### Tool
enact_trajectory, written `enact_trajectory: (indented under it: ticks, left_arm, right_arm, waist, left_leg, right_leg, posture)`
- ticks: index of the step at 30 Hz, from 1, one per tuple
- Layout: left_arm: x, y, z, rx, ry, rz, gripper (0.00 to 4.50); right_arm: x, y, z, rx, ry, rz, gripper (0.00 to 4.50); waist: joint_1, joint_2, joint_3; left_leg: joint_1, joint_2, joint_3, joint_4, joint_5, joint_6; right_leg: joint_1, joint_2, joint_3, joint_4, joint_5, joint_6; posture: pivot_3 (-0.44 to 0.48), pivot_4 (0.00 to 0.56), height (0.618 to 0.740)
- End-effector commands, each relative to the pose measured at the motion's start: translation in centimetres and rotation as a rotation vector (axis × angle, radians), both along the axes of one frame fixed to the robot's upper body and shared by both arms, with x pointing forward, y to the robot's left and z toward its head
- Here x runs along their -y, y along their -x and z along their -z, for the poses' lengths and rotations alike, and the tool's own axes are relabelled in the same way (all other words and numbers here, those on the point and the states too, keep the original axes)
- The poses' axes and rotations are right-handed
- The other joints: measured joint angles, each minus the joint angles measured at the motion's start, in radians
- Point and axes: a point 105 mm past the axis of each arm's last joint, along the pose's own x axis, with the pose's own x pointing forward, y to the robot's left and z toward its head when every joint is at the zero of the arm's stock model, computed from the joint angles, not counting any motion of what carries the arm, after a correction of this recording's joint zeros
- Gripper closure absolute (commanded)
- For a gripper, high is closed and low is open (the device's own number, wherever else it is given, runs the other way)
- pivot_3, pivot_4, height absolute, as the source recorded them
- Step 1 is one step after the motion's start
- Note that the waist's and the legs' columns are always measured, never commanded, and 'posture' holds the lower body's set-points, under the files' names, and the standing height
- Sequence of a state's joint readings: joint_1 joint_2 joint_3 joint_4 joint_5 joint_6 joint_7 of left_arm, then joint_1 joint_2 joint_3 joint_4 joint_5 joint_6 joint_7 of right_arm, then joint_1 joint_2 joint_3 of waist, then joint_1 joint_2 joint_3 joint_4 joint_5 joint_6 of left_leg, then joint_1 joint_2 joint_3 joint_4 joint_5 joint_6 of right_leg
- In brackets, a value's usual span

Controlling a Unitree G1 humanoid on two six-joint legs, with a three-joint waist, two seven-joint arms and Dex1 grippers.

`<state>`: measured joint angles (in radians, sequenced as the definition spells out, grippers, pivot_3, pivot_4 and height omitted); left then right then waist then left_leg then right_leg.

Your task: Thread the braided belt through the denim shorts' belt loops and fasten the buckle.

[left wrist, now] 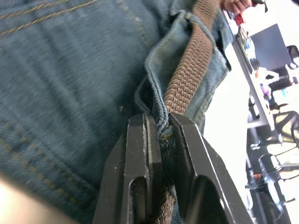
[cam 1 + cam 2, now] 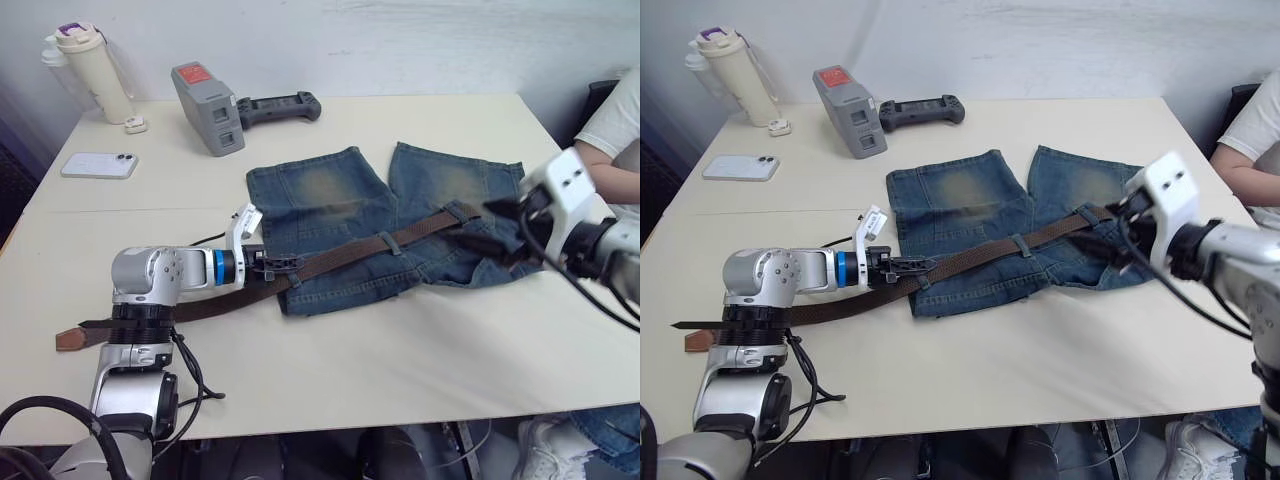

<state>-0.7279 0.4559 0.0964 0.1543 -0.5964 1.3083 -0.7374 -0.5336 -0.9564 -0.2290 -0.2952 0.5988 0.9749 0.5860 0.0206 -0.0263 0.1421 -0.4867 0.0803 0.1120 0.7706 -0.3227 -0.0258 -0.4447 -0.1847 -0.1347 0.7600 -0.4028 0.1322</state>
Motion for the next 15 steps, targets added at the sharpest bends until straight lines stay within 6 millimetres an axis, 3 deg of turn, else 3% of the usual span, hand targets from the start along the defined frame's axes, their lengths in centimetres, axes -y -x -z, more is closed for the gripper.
enact_trajectory:
  ticks: [1,3,7,10,14,15]
  left_arm:
    - [-1.1,0.1,-1.1,0.070,-0.052,0.009,4.37]
    - [-3.2,0.1,-0.7,0.102,-0.169,0.013,4.37]
    - [-8.1,0.1,0.2,0.152,-0.450,0.033,4.37]
    - [-8.9,-0.7,-1.0,0.187,-0.472,0.038,4.37]
    - [-8.4,-1.3,-1.8,0.219,-0.462,0.073,4.37]
    - [-7.9,-1.4,-1.9,0.223,-0.451,0.082,4.37]
  right_arm:
    - [2.0,-1.6,-0.4,0.024,0.009,0.077,0.00]
    - [2.5,-2.2,0.7,-0.033,-0.008,0.091,0.00]
    - [1.7,-2.7,1.8,-0.072,-0.091,0.057,0.00]
    - [0.8,-3.3,2.2,-0.099,-0.171,0.021,0.00]
    - [0.1,-4.5,3.2,-0.155,-0.226,0.024,0.00]
    - [-0.9,-4.6,3.3,-0.180,-0.270,-0.011,0.00]
  waist:
    - [0.000,0.000,0.000]
    - [-0.002,0.000,0.000]
    - [-0.026,0.003,0.001]
    - [-0.025,0.005,0.002]
    - [-0.020,0.005,0.003]
    - [-0.019,0.005,0.003]
  left_leg:
    - [0.000,0.000,0.000,-0.001,0.000,0.000]
    - [0.000,0.000,0.000,-0.001,0.000,0.000]
    - [0.000,0.001,0.002,-0.003,0.000,0.000]
    - [0.000,0.001,0.003,-0.003,0.000,0.000]
    - [-0.002,0.001,0.002,-0.001,0.000,0.000]
    - [-0.002,0.001,0.002,-0.001,0.000,0.000]
  right_leg:
    - [0.000,0.000,0.000,0.000,0.000,0.000]
    - [0.000,0.000,0.000,0.001,0.000,0.000]
    - [-0.001,0.001,0.000,0.001,0.000,0.000]
    - [-0.002,0.001,0.001,0.001,0.000,0.000]
    - [-0.002,0.000,0.000,0.001,0.000,0.000]
    - [-0.002,0.000,0.000,0.002,0.000,0.000]
  posture:
    - [0.000,0.150,0.650]
    - [0.000,0.150,0.650]
    - [0.000,0.150,0.650]
    - [0.000,0.150,0.650]
    - [0.000,0.150,0.650]
    - [0.000,0.150,0.650]
